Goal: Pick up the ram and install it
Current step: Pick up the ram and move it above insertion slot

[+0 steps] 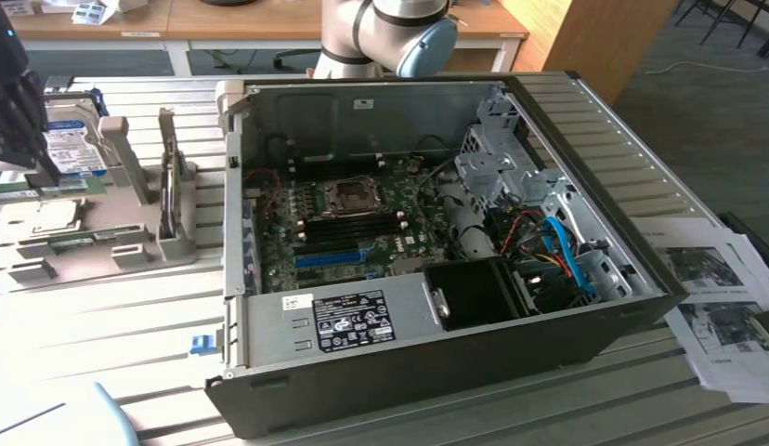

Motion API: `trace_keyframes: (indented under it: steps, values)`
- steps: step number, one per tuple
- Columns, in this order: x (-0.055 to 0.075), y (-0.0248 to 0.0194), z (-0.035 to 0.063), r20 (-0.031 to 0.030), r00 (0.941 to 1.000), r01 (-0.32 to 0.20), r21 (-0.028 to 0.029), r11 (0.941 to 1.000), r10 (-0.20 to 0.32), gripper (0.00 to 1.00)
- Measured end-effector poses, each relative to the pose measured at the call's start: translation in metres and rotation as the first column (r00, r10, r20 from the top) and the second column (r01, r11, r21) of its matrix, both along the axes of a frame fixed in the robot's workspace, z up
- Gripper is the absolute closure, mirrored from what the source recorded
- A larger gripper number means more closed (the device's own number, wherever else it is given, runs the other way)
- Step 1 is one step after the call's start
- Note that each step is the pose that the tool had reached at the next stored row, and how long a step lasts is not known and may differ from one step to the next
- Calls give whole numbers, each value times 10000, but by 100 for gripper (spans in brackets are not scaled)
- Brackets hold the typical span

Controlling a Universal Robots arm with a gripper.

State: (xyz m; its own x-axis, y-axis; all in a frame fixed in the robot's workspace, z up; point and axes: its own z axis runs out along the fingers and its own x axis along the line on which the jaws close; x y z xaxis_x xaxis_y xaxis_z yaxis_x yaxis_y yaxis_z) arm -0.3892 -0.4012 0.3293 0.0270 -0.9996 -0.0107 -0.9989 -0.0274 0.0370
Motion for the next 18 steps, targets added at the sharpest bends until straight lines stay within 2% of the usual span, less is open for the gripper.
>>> trace_keyframes:
  steps: [18]
  values:
    - [1,0,384,0,10000,0,0,10000,0,89]
